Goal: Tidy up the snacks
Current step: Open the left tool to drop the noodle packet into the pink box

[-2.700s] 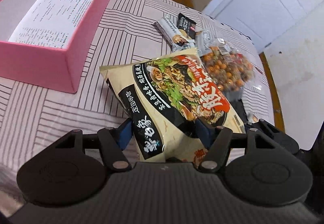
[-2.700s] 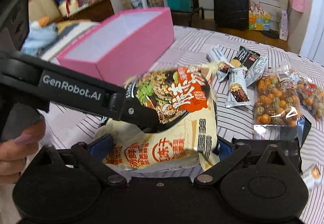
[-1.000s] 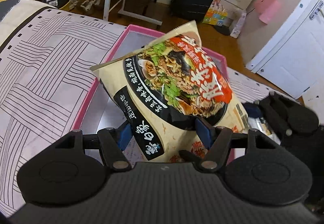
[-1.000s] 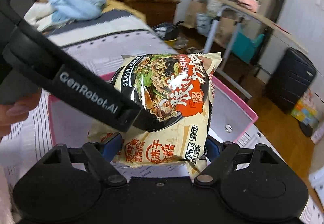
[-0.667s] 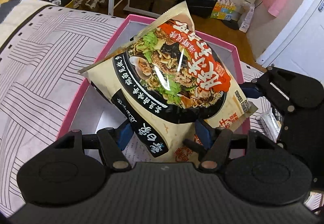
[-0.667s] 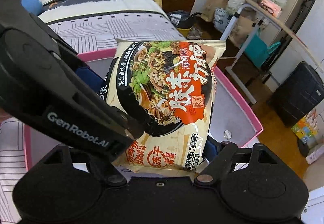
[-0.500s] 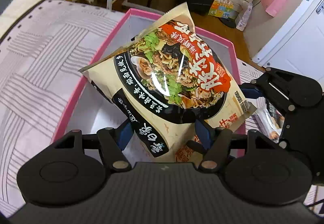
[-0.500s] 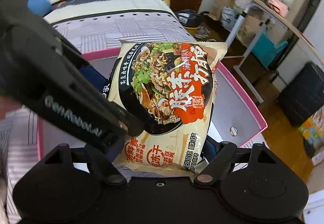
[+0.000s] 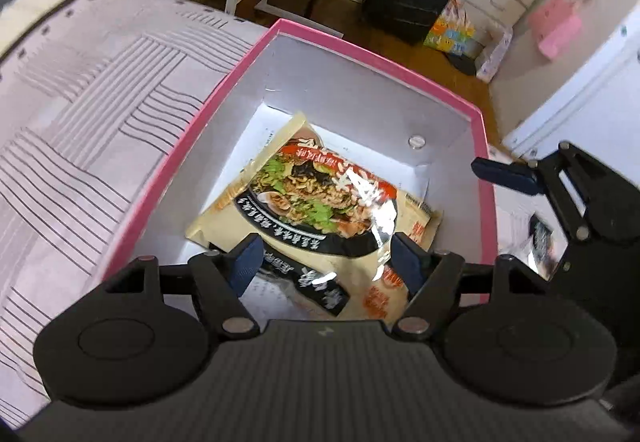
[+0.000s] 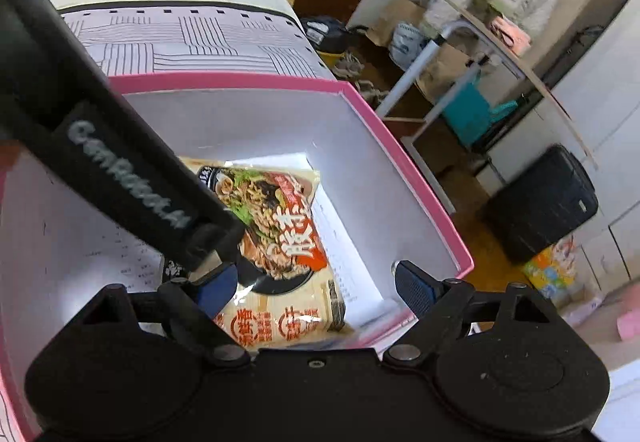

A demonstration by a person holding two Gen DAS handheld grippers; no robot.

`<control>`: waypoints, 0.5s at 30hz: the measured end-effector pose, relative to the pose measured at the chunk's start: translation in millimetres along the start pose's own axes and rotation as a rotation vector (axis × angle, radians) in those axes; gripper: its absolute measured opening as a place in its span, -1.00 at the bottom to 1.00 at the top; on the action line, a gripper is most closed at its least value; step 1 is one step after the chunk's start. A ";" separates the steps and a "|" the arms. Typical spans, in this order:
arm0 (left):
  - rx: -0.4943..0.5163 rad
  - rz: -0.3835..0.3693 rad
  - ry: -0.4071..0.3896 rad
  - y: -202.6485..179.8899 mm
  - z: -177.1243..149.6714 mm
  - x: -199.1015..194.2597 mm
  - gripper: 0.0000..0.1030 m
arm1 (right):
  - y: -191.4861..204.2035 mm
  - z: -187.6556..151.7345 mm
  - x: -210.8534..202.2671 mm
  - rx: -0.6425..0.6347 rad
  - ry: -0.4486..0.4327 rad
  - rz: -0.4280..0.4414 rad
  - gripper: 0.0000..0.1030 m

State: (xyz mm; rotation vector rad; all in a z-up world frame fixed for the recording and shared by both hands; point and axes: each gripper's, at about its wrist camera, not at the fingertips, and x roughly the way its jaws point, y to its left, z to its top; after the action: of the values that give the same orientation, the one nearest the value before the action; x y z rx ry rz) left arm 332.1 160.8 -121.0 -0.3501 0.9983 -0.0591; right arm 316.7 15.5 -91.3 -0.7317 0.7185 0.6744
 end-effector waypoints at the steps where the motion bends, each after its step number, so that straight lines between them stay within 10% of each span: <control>1: 0.025 0.005 0.010 -4.5 -0.2 -1.1 0.35 | -1.1 -2.2 -6.7 0.034 -0.009 0.013 0.70; 15: 0.268 -0.010 -0.176 -42.5 -30.9 -131.3 0.32 | -2.2 -60.3 -155.9 0.487 -0.065 0.069 0.65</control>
State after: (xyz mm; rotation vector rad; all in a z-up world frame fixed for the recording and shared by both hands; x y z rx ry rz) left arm 239.6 139.9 -16.1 -0.1124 0.8029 -0.1664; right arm 209.0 -77.0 -3.2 -0.2386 0.8109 0.5521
